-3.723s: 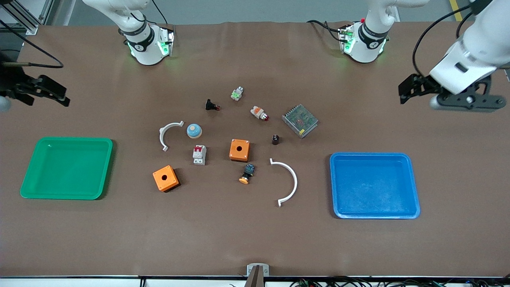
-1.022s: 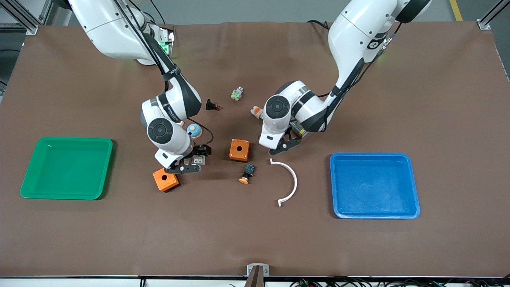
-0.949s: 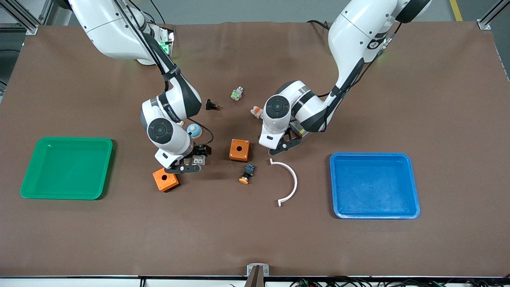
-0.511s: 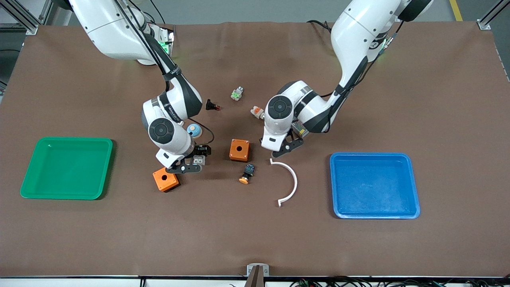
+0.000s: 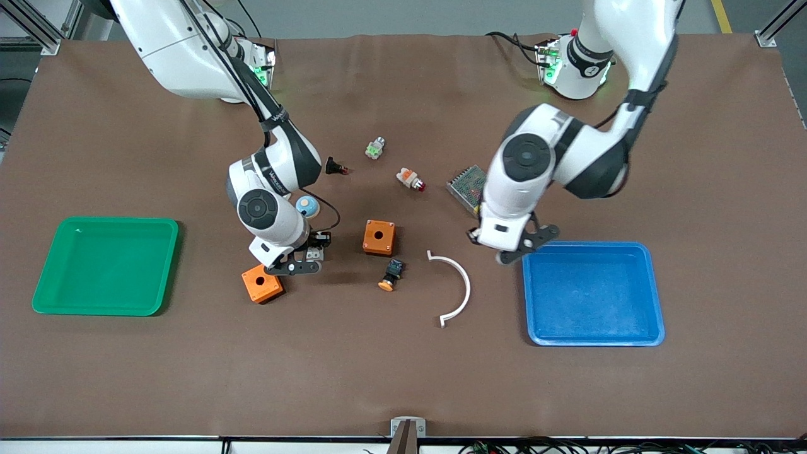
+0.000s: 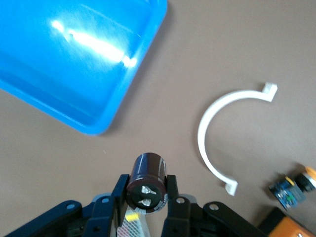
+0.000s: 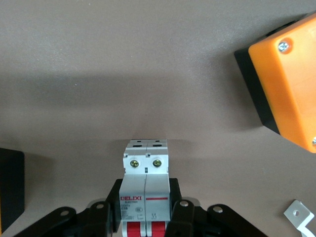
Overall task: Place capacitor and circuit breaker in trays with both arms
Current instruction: 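Carry the capacitor to the blue tray while the right gripper carries the breaker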
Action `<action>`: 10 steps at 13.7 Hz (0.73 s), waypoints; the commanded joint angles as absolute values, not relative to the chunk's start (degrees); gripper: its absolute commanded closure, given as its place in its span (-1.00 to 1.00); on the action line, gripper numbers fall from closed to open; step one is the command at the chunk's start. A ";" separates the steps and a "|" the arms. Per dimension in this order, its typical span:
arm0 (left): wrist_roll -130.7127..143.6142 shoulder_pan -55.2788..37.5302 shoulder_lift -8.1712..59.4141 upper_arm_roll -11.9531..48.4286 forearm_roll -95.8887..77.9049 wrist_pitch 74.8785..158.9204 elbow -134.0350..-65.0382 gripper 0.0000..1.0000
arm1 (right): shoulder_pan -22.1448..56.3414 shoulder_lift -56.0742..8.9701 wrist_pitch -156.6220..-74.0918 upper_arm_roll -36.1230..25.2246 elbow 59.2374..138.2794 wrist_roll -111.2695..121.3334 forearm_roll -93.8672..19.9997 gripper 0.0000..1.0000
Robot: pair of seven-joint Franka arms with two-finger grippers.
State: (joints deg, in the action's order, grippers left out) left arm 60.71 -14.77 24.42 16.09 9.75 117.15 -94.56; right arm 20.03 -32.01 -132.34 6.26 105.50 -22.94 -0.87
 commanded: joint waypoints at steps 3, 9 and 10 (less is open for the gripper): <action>49.42 -6.70 23.03 16.44 10.72 112.86 -95.27 1.00 | 19.69 -31.73 -130.96 6.50 104.24 -22.32 -1.23 0.55; 43.51 1.13 26.18 16.35 12.83 113.64 -96.06 1.00 | 15.31 -22.96 -115.96 6.15 100.99 -21.45 -1.14 0.56; 43.42 1.84 27.24 16.35 12.83 114.77 -96.15 1.00 | 13.64 -21.46 -113.23 6.15 100.55 -18.92 -1.06 0.56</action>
